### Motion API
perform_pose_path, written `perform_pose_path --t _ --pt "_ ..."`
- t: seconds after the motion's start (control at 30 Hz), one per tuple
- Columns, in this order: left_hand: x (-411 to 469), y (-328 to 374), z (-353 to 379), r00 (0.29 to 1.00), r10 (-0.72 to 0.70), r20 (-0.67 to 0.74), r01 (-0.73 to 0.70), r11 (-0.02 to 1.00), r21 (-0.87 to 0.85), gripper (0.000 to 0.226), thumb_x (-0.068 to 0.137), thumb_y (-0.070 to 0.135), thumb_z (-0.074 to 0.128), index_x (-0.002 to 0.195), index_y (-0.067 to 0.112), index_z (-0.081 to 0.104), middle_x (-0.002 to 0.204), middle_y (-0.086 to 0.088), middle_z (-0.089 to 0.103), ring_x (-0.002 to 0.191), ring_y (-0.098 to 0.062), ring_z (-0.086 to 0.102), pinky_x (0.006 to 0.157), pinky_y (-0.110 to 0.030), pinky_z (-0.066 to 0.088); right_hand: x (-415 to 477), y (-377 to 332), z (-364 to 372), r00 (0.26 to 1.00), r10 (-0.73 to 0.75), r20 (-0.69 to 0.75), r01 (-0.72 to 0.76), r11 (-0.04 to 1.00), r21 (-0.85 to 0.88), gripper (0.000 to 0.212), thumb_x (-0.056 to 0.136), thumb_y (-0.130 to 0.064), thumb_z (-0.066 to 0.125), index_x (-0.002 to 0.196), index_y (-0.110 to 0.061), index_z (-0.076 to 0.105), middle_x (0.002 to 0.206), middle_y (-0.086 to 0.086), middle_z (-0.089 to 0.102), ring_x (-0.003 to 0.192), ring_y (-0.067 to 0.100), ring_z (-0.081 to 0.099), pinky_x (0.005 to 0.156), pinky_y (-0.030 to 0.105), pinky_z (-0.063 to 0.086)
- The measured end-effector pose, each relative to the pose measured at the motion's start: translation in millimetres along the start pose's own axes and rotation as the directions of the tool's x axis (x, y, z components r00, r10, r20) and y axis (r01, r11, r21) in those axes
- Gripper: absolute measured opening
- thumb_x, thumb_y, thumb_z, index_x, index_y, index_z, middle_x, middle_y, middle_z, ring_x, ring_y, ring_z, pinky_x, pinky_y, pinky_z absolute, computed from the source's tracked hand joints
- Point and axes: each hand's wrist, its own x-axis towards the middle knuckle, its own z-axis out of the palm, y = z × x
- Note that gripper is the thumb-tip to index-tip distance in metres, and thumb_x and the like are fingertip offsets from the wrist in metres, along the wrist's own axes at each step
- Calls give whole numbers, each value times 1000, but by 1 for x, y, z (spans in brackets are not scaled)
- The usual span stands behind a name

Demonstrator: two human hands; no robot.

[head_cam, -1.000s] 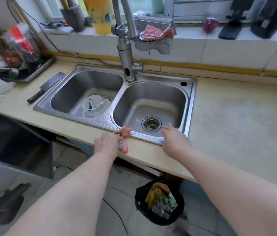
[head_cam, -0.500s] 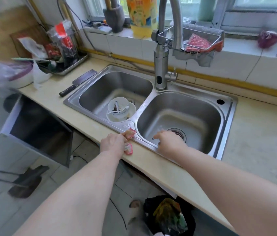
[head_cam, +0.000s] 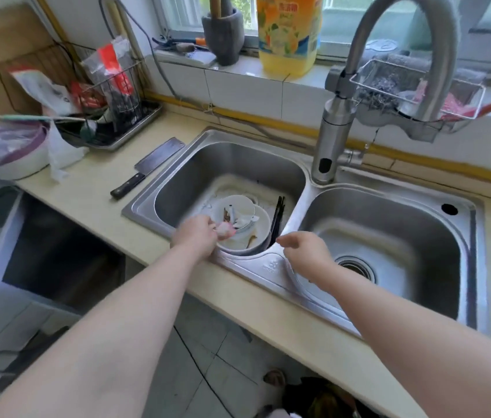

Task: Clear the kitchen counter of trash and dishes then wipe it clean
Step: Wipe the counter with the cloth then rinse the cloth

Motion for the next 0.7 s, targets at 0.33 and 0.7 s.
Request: perform_pose_path --t 0.33,0.7 --pt "16 108 25 597 296 746 422 675 -605 34 101 21 35 82 7 59 52 -4 61 35 -14 54 39 -17 42 12 14 -31 910 340 237 -354 342 871 54 97 -59 28 118 -19 59 92 4 62 93 28 58 83 49 53" --pt "41 199 63 755 585 297 -579 807 -118 49 92 32 58 138 17 50 137 -3 55 126 -23 51 106 -36 41 18 58 -69 847 506 162 -140 -81 987 24 97 -12 44 111 0 60 83 15 65 75 24 62 49 32 58"
